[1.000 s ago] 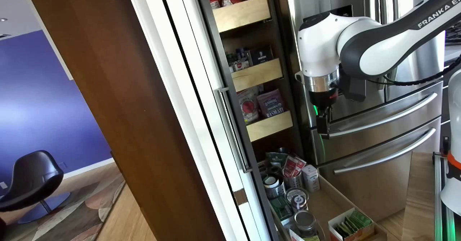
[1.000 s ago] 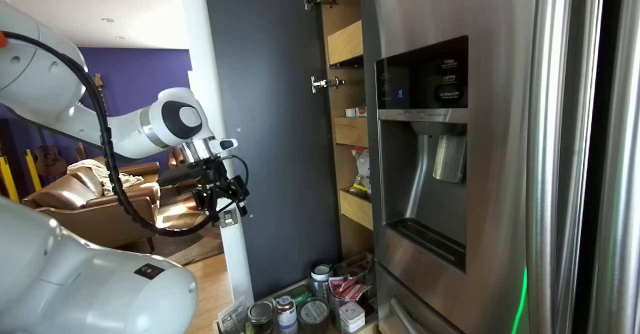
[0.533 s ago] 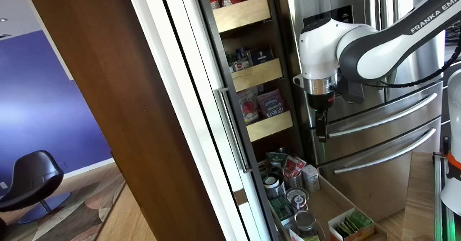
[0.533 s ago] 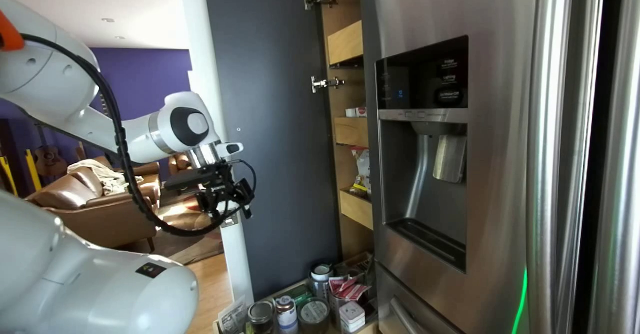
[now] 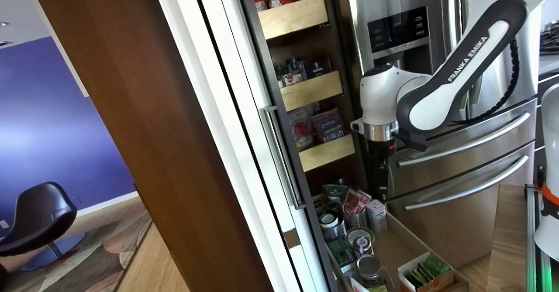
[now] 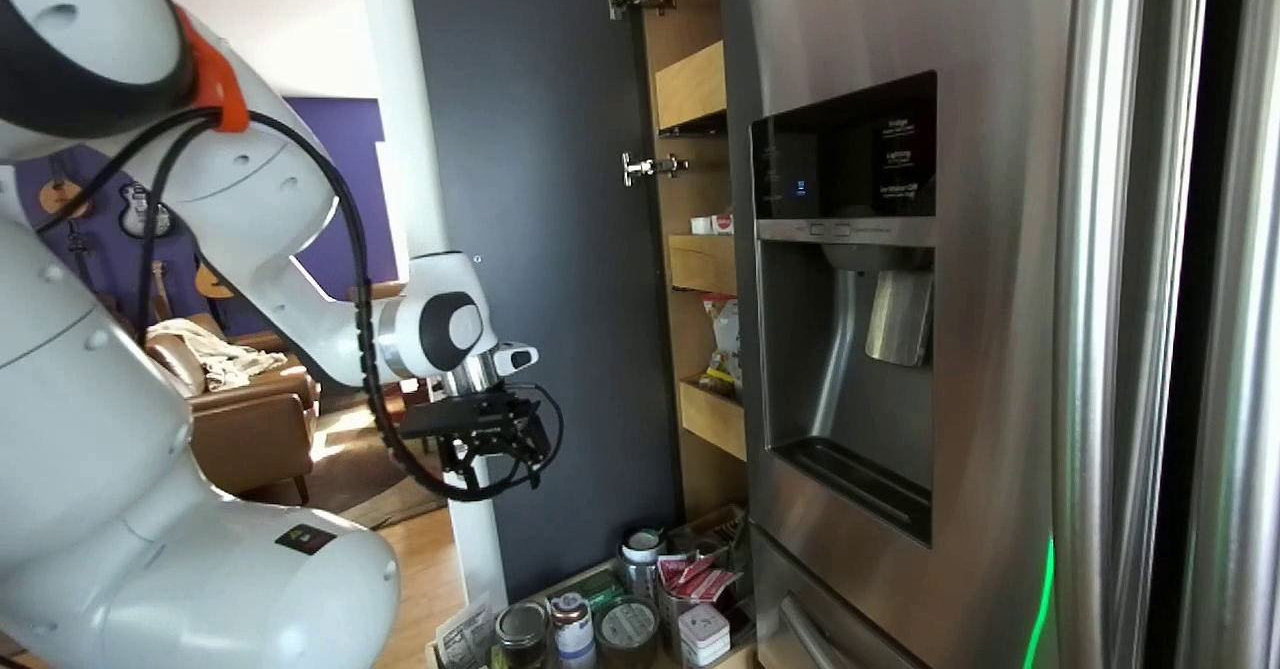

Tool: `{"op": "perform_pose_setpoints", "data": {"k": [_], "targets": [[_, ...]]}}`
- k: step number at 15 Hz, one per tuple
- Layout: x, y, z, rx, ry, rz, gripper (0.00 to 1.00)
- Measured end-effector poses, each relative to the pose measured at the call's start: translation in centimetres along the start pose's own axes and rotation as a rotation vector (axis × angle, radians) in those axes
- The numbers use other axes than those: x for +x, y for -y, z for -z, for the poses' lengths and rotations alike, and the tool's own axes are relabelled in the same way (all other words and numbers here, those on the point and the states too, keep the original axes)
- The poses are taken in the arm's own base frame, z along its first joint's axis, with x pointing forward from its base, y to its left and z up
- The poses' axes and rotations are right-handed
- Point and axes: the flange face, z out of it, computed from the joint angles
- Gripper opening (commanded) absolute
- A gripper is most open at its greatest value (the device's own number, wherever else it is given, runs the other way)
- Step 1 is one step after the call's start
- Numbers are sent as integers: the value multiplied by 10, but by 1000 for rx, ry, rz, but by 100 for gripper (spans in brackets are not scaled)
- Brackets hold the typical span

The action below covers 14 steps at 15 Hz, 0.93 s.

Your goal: Move the big round circular tin in the drawer backwards

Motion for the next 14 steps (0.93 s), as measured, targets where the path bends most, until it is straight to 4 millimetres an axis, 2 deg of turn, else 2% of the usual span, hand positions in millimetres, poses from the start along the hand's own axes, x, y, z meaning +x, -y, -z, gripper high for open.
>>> {"op": "perform_pose_setpoints", "data": {"k": [4,8,11,14], "targets": [[8,-31,-53,37,-51,80,100],[2,-55,-113,45,-101,170,100],[-12,-50,-156,70,-89,218,100],[-27,-45,-181,126,-41,229,100]]}}
